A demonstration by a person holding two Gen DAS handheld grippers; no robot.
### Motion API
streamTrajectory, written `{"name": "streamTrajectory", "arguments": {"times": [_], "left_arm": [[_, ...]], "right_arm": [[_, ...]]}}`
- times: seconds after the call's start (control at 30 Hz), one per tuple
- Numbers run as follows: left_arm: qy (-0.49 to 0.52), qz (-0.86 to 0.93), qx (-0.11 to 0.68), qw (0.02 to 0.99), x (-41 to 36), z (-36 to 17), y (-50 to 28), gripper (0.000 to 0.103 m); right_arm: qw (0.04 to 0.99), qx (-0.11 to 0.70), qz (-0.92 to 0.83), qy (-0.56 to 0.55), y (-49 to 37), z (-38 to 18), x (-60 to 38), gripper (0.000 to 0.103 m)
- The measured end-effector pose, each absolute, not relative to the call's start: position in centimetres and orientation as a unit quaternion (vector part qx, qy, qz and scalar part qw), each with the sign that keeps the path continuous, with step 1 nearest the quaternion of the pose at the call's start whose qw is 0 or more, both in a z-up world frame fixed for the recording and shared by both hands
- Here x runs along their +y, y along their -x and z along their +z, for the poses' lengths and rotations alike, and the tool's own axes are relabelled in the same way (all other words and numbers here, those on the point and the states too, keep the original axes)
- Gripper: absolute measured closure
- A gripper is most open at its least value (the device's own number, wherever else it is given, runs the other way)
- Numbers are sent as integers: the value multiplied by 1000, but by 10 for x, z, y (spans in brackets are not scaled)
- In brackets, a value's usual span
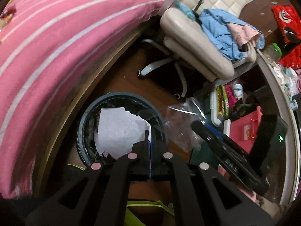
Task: Collect trash
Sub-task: 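Carry the tissue and plastic bag in both tools to the trash bin, then open the left tool and the right tool to drop both items into the bin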
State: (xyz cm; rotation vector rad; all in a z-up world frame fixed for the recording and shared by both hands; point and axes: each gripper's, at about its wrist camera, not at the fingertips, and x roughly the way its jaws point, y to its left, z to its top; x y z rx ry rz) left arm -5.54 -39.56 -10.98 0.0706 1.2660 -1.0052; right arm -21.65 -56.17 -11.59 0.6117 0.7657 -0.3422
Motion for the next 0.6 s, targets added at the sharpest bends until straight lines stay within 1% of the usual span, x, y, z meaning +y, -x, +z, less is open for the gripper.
{"name": "streamTrajectory", "arguments": {"times": [0.27,0.6], "left_arm": [[-67,-429,609,664,-418,-160,45,103],[-97,-412,643,638,-432,-199,42,102]], "right_arm": [[850,401,-169,-298,208,-146,-557,79],[829,437,-178,-302,206,-179,-555,78]]}}
